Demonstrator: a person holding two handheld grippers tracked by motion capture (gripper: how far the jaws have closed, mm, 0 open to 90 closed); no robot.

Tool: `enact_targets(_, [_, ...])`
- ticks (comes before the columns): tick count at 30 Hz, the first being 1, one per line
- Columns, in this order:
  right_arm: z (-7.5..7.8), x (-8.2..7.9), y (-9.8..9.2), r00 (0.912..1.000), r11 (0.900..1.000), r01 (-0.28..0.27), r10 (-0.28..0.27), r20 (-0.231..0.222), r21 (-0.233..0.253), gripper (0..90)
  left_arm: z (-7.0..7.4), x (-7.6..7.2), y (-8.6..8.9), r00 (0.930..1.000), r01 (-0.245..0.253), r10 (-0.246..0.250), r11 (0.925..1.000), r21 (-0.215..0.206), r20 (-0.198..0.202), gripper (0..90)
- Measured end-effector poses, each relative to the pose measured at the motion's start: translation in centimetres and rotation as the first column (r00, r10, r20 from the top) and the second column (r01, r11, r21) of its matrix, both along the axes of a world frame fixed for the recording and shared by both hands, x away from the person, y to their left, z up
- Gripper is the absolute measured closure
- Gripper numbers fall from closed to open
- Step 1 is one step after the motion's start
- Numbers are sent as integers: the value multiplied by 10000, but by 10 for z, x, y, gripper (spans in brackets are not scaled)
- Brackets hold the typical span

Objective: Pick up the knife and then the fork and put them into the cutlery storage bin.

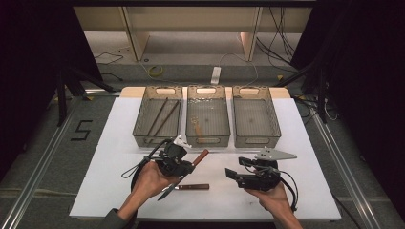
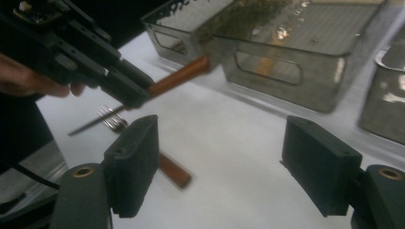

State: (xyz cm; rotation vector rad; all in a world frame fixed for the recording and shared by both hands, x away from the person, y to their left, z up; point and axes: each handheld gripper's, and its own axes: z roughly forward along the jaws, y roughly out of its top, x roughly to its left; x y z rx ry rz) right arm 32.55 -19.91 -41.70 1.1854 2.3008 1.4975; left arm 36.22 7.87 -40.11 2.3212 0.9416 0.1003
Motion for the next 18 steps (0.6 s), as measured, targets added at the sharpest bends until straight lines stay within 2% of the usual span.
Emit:
enact_targets(2, [1, 3, 8, 10000, 10000, 2, -2, -45, -70, 329, 0, -2, -3, 10000, 63, -63, 10000, -62, -13, 764])
enact_targets(5, [1, 7, 16, 9994, 9999, -35, 40, -332, 162, 352, 0, -4, -6, 9999, 161, -161, 9997, -182, 13, 764])
enact_targets(10, [-2, 14, 27, 9963, 9982, -136, 184, -834, 578, 370, 2, -9, -10, 9991, 86, -63, 9985, -533, 431, 764])
enact_targets(12, [-2, 16, 29, 9959, 9977, -105, 164, -887, 668, 381, 3, -10, -11, 9984, 34, 5, 9976, -685, 568, 763])
enact_targets(15, [-1, 21, 31, 9941, 9944, -98, 210, -1066, 1048, 398, 4, -11, -12, 9975, -37, 95, 9965, -831, 696, 764])
enact_targets(18, [0, 23, 35, 9929, 9929, -125, 264, -1161, 1186, 422, 4, -11, -13, 9969, -25, 92, 9963, -860, 778, 764])
